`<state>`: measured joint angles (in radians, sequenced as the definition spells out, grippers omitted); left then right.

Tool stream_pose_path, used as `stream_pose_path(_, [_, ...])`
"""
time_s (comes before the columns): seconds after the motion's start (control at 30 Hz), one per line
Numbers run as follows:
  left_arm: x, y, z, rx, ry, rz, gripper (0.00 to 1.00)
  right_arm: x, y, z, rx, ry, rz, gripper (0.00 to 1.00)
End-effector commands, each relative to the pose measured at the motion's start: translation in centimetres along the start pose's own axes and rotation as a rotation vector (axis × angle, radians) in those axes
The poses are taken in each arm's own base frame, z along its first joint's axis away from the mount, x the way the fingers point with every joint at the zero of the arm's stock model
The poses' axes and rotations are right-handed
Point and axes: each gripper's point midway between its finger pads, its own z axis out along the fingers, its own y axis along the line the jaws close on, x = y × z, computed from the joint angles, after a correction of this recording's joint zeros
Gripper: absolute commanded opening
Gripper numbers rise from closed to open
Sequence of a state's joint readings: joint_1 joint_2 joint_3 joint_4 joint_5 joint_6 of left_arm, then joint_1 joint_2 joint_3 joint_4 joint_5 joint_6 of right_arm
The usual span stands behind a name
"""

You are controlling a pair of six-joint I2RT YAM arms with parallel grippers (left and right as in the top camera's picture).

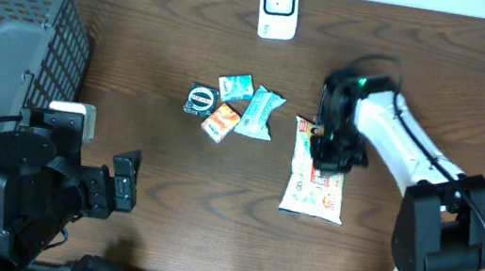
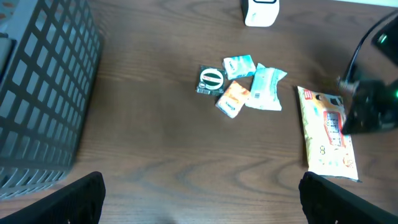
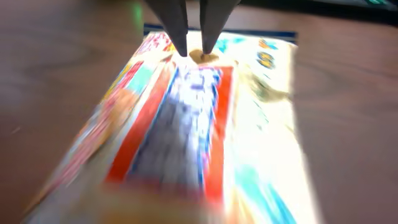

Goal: Scan the item barcode

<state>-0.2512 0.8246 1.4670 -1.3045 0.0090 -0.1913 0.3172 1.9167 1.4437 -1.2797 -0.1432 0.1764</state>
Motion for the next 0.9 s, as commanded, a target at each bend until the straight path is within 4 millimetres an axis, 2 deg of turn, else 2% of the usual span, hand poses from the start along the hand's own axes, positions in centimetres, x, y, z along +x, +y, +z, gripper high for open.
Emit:
stream_pose_path(0.0, [-0.2, 0.0, -0.1, -0.003, -0.005, -0.015, 0.98, -2.5, 0.1, -1.4, -0.009, -0.102, 0.006, 0.11])
stream_pose_path(0.1, [-0.2, 0.0, -0.1, -0.003, -0.005, -0.015, 0.98, -3.4, -0.4, -1.2, 0.018, -0.14, 0.004, 0.14])
stream_pose_path(0.2, [-0.2, 0.0, -0.1, -0.003, -0.005, -0.015, 0.98, -3.9, -1.0, -0.6, 0.051, -0.164, 0.022, 0.22])
stream_pose_path(0.37, [-0.2, 0.0, -0.1, -0.003, -0.005, -0.015, 0.98, -4.7, -1.2, 0.8, 0.044, -0.201, 0.051, 0.21])
stream_pose_path(0.47, [-0.2, 0.0, -0.1, -0.003, -0.005, -0.015, 0.98, -5.8, -1.2, 2.3, 0.03, -0.256, 0.076, 0.22])
stream_pose_path(0.57, [-0.2, 0.0, -0.1, -0.003, -0.005, -0.015, 0.98, -7.2, -1.4, 2.6, 0.039, -0.32, 0.076, 0.2])
stream_pose_path(0.73, [-0.2, 0.0, -0.1, -0.003, -0.005, -0.015, 0.98, -8.3, -1.5, 0.1, 0.064, -0.368, 0.078, 0.24])
stream_pose_path(0.87, [-0.2, 0.0, -0.1, -0.003, -0.005, -0.015, 0.98, -7.6, -1.0, -3.0, 0.059, -0.333, 0.078, 0.31])
